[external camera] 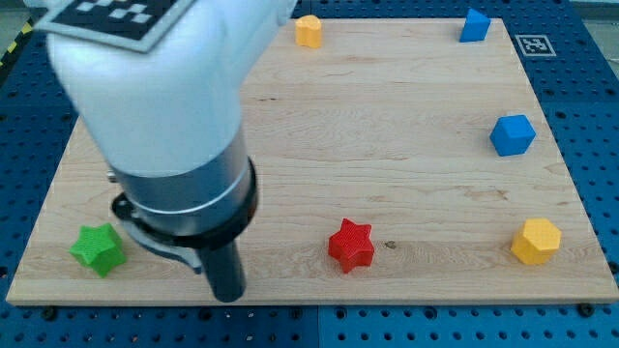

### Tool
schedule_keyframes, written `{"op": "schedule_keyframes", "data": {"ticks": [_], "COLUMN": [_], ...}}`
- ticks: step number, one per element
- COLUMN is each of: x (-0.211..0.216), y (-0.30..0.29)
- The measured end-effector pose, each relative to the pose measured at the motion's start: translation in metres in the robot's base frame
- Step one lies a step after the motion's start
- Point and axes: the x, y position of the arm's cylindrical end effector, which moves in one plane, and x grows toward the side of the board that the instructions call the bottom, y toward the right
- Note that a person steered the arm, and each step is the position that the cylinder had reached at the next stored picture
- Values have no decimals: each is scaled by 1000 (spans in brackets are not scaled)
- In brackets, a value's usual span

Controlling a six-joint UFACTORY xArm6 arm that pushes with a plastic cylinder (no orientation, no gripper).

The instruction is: Slide the green star slightly towards the green circle

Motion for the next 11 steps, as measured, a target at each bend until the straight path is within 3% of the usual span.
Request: {"op": "schedule_keyframes", "data": {"ticks": [1,6,8,11], "x": [1,-3,-23,-36], "y": [-77,-167,-163,-85]}}
